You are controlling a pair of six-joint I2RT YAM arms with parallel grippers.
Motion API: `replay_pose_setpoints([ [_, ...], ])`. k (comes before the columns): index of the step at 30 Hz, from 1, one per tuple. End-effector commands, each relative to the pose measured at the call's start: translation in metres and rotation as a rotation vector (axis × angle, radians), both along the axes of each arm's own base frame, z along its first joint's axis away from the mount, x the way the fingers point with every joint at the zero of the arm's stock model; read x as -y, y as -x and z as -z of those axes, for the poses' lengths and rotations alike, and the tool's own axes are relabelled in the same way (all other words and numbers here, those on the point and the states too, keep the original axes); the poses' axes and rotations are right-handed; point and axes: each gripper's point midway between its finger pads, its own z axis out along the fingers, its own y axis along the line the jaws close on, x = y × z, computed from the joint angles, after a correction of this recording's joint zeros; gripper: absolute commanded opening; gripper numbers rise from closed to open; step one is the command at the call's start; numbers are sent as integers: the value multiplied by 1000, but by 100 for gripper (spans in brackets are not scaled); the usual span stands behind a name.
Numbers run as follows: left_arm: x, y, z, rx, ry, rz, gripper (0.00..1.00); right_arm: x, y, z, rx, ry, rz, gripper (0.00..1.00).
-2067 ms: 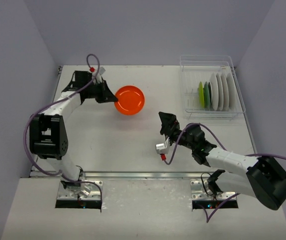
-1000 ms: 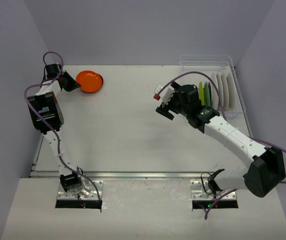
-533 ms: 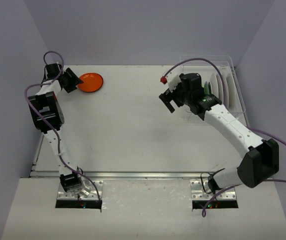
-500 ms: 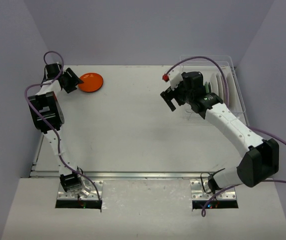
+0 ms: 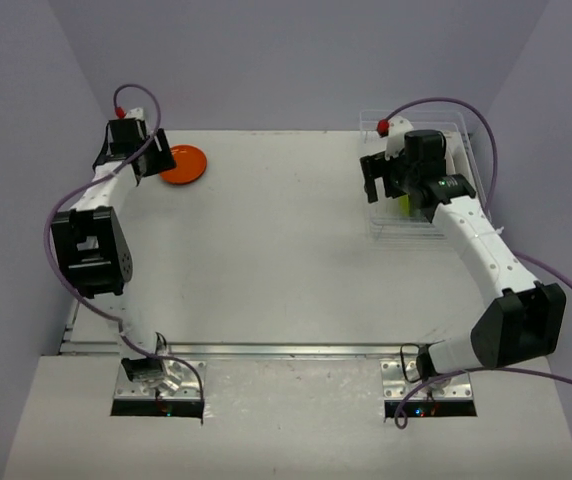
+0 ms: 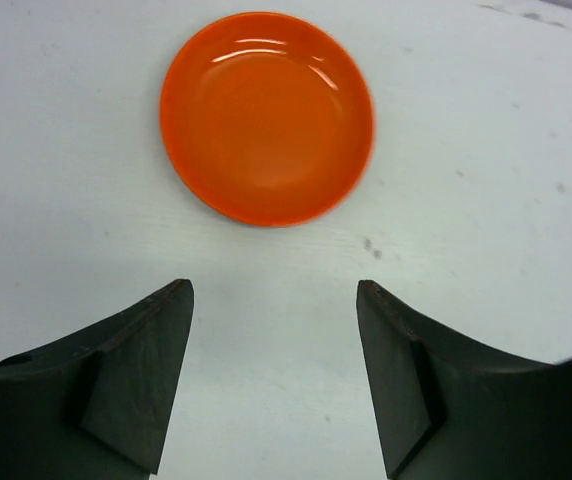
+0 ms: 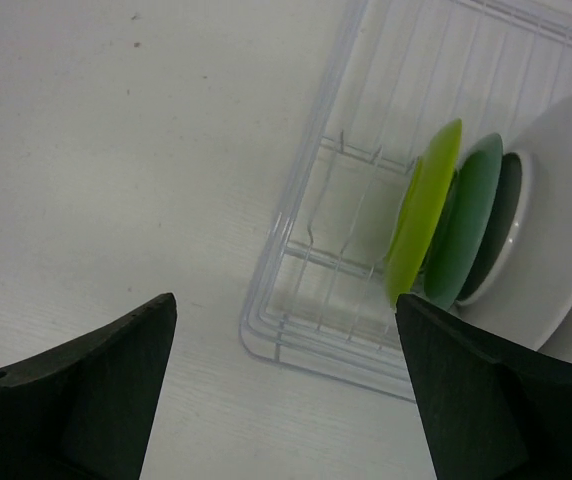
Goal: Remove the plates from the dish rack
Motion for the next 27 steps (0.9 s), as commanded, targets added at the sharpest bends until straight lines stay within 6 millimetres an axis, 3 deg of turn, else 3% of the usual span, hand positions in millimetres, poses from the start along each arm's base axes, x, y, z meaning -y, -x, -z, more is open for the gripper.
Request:
replay_pose_setpoints([
  [1, 41, 27, -111, 280, -259, 79, 65, 33, -10, -3, -20, -100, 204, 87],
  [5, 59, 52, -121, 285, -224, 116, 66, 44, -15, 10, -76, -152, 238, 67],
  [10, 73, 72, -132, 302, -186, 137, 66, 51, -27, 26, -119, -145, 236, 56],
  [18, 97, 87, -137, 305, -170, 189, 67, 70, -54, 39, -120, -122, 273, 50],
  [27, 111, 87, -136, 302, -149, 213, 67, 71, -70, 56, -129, -90, 239, 46],
])
